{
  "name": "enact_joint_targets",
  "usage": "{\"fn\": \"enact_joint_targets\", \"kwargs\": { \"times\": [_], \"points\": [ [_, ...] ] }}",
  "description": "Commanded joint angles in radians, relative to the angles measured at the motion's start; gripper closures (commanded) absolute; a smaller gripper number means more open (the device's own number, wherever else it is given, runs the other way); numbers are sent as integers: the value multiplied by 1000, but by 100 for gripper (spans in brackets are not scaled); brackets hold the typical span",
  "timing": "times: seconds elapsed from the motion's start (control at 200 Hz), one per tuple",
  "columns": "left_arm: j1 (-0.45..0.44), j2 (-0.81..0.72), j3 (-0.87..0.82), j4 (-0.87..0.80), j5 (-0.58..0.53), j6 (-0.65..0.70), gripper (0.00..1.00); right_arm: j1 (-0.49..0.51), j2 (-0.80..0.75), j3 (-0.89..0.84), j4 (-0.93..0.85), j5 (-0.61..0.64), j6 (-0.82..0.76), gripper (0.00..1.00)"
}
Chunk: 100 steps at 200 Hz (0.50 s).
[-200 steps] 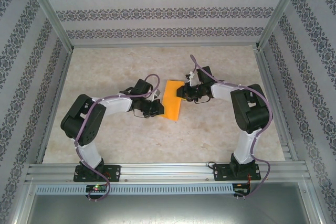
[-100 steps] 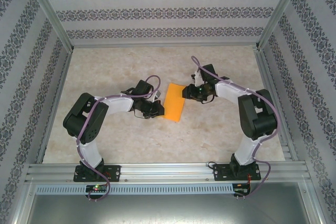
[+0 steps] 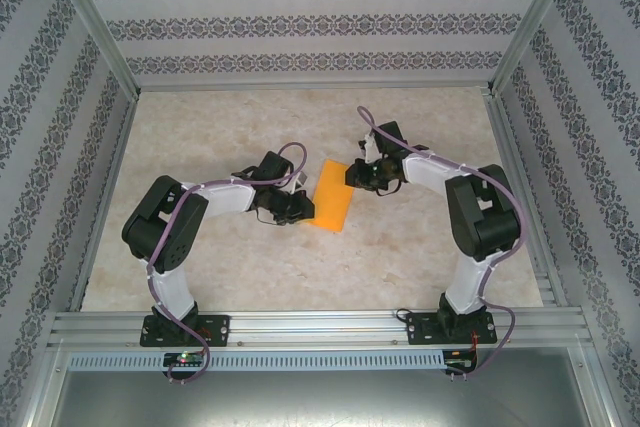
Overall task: Fold a paper plane with a square sheet of paper (pick it up from the middle)
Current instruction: Fold the triangle a second time at the center of the table.
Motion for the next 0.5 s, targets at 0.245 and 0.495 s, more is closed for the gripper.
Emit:
{"fn": "enact_joint_targets", "kwargs": {
  "times": [0.245,0.495],
  "points": [
    [-11,25,77,-25,12,4,81,12,97,69,-19,28,-32,91],
    [-12,19,88,-48,2,16,73,13,128,88,-56,51,-64,93]
  ]
}}
